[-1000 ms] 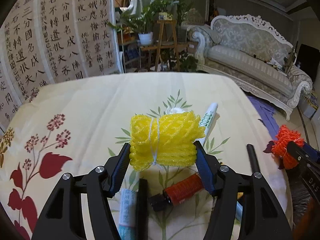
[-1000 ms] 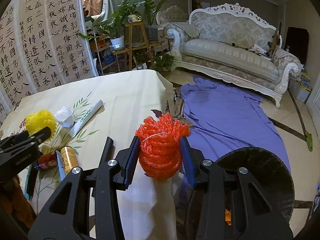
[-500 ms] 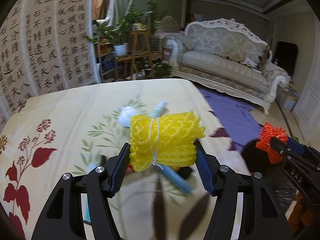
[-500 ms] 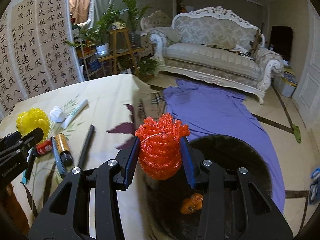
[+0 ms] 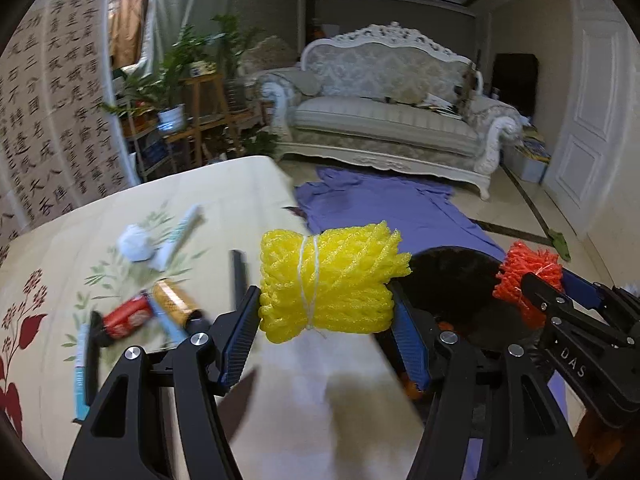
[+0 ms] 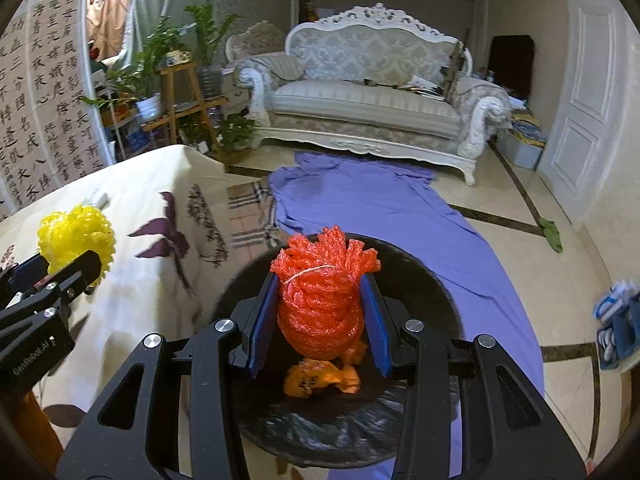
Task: Collect trash
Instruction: 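Carry both mesh nets over the black bin and open both tools, then move both open tools back over the items on the table, then grasp the blue-white tube with the left tool while the right tool grasps the blue pen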
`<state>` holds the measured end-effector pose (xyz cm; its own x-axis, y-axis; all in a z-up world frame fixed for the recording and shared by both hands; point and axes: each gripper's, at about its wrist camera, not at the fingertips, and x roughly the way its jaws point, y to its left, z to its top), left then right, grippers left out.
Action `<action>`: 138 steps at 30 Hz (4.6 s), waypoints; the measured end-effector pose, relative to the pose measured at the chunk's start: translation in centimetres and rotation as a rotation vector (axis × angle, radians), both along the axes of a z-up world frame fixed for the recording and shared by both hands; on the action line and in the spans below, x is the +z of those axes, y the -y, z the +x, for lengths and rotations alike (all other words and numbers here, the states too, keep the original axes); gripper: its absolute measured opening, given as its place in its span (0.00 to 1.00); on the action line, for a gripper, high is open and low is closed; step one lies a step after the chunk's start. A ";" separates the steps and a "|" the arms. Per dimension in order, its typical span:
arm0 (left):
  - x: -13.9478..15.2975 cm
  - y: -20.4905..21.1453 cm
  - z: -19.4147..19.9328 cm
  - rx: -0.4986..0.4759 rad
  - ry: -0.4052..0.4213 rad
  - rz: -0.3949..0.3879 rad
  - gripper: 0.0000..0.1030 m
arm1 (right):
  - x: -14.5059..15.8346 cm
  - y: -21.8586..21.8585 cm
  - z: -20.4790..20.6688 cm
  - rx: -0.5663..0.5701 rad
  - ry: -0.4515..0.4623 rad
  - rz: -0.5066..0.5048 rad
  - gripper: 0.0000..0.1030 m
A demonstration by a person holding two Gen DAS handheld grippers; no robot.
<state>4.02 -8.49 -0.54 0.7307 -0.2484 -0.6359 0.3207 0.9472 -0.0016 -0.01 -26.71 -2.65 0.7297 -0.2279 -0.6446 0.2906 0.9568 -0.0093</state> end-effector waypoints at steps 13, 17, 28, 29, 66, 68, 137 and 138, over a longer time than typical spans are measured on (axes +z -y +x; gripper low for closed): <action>-2.0 6.1 1.3 -0.079 -0.010 0.049 0.66 | -1.5 4.3 0.0 -0.075 -0.006 0.020 0.46; -2.9 6.2 1.6 -0.062 -0.033 0.064 0.73 | -1.9 4.9 -0.1 -0.093 -0.016 0.014 0.57; -2.3 5.1 1.0 -0.038 -0.026 0.073 0.75 | -1.2 4.8 -0.2 -0.099 0.007 0.007 0.57; -2.2 4.8 0.9 -0.033 -0.027 0.072 0.75 | -1.1 4.5 -0.2 -0.093 0.009 0.009 0.57; -2.8 -21.9 -0.3 0.512 -0.118 0.058 0.75 | 0.8 -14.0 3.3 0.342 -0.011 -0.010 0.56; -3.0 -22.0 0.1 0.509 -0.127 0.065 0.75 | 0.8 -14.2 3.4 0.348 -0.014 -0.009 0.56; -4.0 -25.7 -0.4 0.412 -0.135 0.010 0.18 | -2.3 -24.4 6.4 0.602 -0.176 0.028 0.07; -3.9 -25.6 -0.5 0.410 -0.127 0.015 0.18 | -2.1 -24.2 6.1 0.598 -0.172 0.031 0.07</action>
